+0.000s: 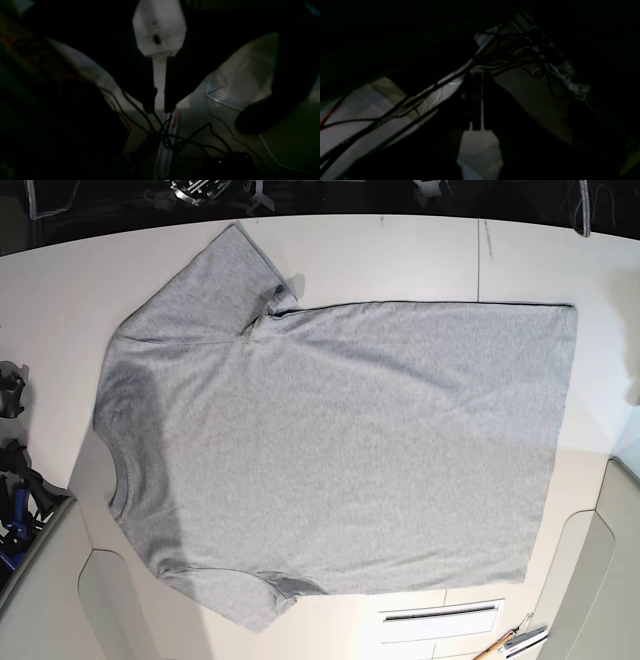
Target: Fold the T-shirt properly
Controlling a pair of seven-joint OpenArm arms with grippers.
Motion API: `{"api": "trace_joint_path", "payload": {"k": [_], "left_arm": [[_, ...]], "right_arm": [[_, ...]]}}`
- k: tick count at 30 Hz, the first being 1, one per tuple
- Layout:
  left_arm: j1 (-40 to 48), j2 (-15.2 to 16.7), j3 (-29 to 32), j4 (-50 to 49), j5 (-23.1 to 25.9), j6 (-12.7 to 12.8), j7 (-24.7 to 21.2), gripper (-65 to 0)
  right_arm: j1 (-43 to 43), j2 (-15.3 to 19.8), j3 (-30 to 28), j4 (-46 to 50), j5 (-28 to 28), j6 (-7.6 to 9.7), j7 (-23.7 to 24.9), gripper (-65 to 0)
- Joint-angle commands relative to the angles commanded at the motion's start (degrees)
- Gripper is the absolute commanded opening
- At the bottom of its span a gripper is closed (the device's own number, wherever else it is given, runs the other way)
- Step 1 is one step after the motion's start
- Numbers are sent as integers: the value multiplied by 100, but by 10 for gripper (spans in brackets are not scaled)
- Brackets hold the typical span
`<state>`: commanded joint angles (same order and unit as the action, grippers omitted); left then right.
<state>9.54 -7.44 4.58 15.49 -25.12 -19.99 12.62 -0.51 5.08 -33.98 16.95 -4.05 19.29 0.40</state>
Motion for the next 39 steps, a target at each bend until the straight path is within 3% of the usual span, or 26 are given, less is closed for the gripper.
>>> {"api": "trace_joint_path", "payload": {"k": [2,5,10,14,18,23,32,39], "left_arm": [[2,-2,-323,59,4,363,2,-566],[35,-4,-634,195,7,385,2,-566],[168,-7,-686,361,7,-260,-7,-566],[411,-7,-686,647,4,-638,-120,-566],[636,-20,-686,984,4,-643,-129,-566],[962,-22,-686,1357,2,-640,-127,-566],[1641,-66,-686,2100,-341,-640,-122,-566],[2439,-157,-702,3265,-599,-466,7,-566]], "right_arm": [[0,0,0,0,0,0,0,-641],[0,0,0,0,0,0,2,-641],[-2,0,0,0,7,2,0,-641],[-31,57,0,0,435,72,-2,-641],[-33,170,0,4,560,219,-2,-641],[-114,289,0,63,562,219,-2,-641],[-1023,1056,0,1508,1086,225,-2,-641],[-1869,1757,4,2946,1725,540,-2,-641]]}}
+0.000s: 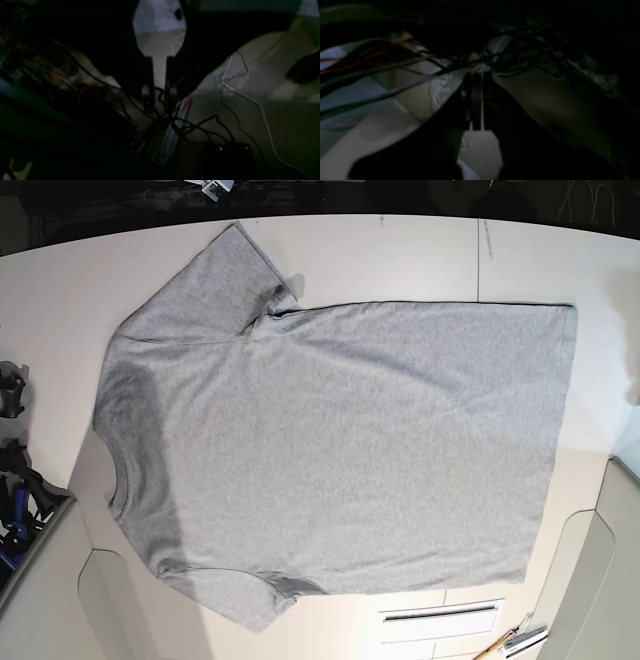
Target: Fold the T-shirt properly
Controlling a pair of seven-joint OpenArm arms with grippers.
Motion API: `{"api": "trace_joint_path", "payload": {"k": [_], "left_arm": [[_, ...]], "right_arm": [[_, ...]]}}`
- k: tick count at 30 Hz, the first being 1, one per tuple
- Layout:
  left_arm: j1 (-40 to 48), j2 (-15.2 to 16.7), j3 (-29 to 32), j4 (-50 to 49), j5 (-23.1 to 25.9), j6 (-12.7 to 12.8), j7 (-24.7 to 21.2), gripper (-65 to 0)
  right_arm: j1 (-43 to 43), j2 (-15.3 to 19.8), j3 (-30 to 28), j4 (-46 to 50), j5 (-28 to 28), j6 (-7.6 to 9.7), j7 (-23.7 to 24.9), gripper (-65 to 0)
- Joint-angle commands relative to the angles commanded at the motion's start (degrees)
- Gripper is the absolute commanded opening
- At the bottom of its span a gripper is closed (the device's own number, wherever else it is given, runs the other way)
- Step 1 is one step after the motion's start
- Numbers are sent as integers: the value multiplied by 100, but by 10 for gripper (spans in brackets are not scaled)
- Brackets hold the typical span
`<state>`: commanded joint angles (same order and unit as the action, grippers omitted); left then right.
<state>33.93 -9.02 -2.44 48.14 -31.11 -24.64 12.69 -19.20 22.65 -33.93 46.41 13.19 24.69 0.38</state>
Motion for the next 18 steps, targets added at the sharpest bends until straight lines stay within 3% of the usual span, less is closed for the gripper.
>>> {"api": "trace_joint_path", "payload": {"k": [7,10,14,18], "left_arm": [[929,-4,-706,1386,-807,-7,442,-566],[1344,-4,-999,2004,-815,-7,448,-566],[1910,-4,-1152,2839,-852,-4,494,-566],[2529,-4,-1154,3624,-942,-4,492,-566]], "right_arm": [[-981,595,732,1495,101,33,-48,-641],[-1375,750,1250,2155,149,356,-76,-642],[-1856,881,1847,2916,715,828,-264,-642],[-2334,907,2234,3539,890,859,-535,-642]]}}
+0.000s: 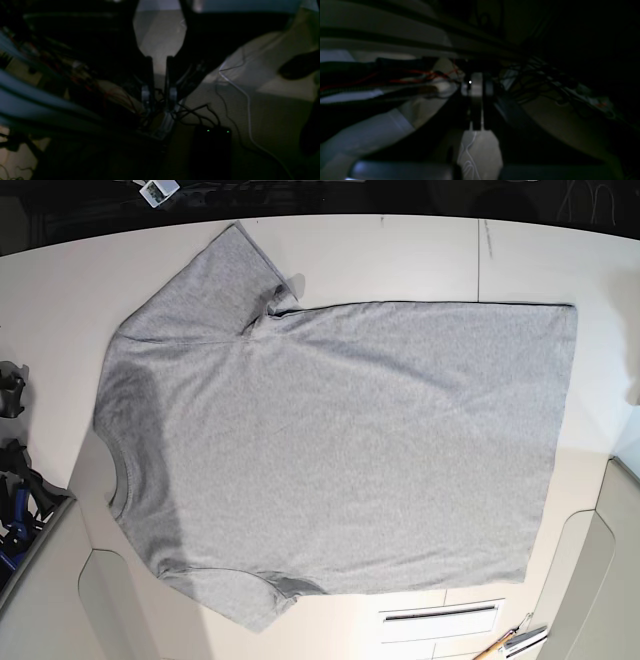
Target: Fold the T-shirt properly
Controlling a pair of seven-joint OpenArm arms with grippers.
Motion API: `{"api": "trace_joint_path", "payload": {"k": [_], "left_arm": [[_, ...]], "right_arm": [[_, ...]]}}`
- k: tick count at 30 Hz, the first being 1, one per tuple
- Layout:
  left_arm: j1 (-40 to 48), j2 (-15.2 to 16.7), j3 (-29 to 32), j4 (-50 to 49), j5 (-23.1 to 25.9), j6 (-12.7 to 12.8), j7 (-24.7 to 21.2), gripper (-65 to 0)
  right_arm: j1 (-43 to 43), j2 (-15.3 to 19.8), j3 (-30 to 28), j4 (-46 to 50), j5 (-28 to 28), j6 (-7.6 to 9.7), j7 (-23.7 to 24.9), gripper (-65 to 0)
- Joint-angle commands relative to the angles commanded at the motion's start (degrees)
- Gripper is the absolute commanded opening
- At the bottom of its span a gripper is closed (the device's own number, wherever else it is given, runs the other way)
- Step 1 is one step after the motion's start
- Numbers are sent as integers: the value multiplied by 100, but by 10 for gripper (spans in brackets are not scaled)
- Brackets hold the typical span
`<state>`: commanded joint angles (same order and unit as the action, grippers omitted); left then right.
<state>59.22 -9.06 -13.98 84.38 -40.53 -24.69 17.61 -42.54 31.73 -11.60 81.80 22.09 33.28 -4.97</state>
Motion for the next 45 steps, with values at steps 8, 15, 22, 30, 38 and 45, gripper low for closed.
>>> {"api": "trace_joint_path", "payload": {"k": [8,15,22,30,38,45], "left_arm": [[863,0,-203,1333,-216,0,2,-566],[1095,0,-1189,2441,-256,-2,46,-566],[1088,-2,-1672,3095,-619,0,81,-566],[647,-68,-1670,3165,-570,-4,592,-349],[323,-258,-1687,3165,-216,0,579,-272],[24,-457,-1687,3165,-155,7,584,-184]], "right_arm": [[-621,352,149,1130,2,2,-2,-642],[-699,560,774,2159,529,-2,-256,-642],[-599,385,1941,2601,1338,-28,-256,-642],[151,-264,2312,2592,1683,-1027,-1735,-566],[424,-566,2310,2586,1738,-1963,-2610,-241],[426,-990,2310,2516,1735,-1937,-2636,-241]]}}
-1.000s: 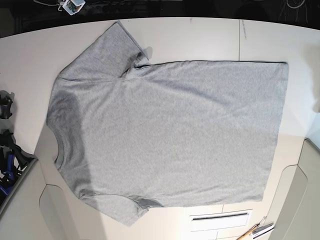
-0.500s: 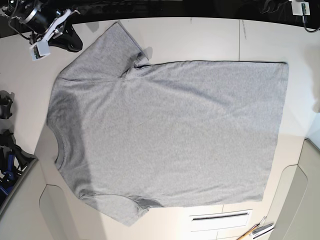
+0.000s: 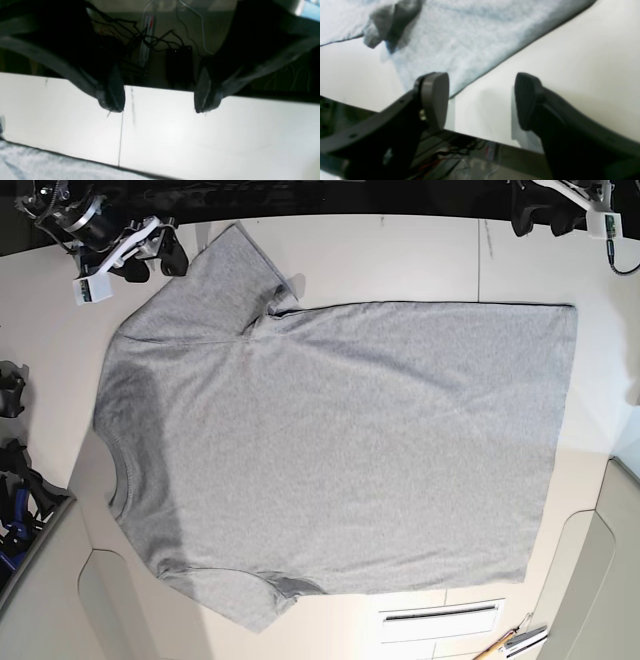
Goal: Fold the T-shirt properly
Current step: 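Move both grippers down to the shirt's shoulder corners nearest the robot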
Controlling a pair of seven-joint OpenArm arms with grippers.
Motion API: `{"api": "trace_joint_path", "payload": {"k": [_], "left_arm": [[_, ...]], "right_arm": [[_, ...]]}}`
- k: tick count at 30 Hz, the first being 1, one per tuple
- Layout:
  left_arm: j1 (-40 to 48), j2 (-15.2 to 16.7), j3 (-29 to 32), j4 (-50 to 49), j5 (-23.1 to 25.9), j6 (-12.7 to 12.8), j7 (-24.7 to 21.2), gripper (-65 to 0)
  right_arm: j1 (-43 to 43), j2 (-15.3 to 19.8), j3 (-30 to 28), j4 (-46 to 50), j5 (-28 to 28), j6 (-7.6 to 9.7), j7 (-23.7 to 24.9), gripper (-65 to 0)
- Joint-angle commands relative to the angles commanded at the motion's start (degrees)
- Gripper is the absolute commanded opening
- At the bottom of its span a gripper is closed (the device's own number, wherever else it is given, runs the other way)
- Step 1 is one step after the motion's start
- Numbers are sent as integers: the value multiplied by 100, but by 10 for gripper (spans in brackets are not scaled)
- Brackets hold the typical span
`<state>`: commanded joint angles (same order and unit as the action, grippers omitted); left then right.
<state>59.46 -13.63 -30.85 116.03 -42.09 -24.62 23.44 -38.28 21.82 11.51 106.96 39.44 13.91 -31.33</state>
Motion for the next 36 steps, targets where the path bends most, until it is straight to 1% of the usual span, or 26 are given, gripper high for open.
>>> {"api": "trace_joint_path", "payload": {"k": [1,2,4,5,8,12,16,18,19,20,21,26,30,36], "left_arm": [[-44,-74,0,0,52,24,0,-184],[-90,-155,0,0,122,146,-4,-184],[-238,-310,-20,-2,247,439,-2,-183],[-328,-378,-48,-11,280,474,0,-183],[-597,-564,-157,-131,289,468,0,-183],[-1001,-776,-175,-588,282,466,-2,-183],[-1506,-957,-175,-1244,157,378,0,-183],[-1764,-1029,-175,-1591,22,376,11,-183],[-1875,-1054,-175,-1751,-70,306,66,-183],[-1974,-1073,-175,-1910,-177,96,203,-183],[-2059,-1084,-175,-2046,-289,-15,361,-183],[-2363,-1099,-175,-2586,-551,-61,380,-183],[-2522,-1102,-173,-2745,-603,-181,385,-183],[-2533,-1097,-114,-2771,-791,-181,382,-183]], "right_arm": [[0,-33,0,-20,2,4,0,-241],[0,-70,0,-39,0,20,2,-241],[0,-96,0,-79,4,118,2,-241],[0,-96,0,-98,4,131,0,-241],[2,-105,0,-111,4,129,2,-241],[2,-105,0,-111,4,129,4,-241],[2,-107,0,-111,2,129,4,-241],[2,-107,0,-111,2,129,2,-241],[2,-107,0,-111,2,131,4,-241],[2,-107,0,-111,4,131,4,-241],[2,-122,0,-111,2,131,4,-241],[48,-387,0,-111,4,138,0,-241],[50,-636,-2,-111,52,195,2,-241],[70,-975,0,-111,48,195,31,-241]]}}
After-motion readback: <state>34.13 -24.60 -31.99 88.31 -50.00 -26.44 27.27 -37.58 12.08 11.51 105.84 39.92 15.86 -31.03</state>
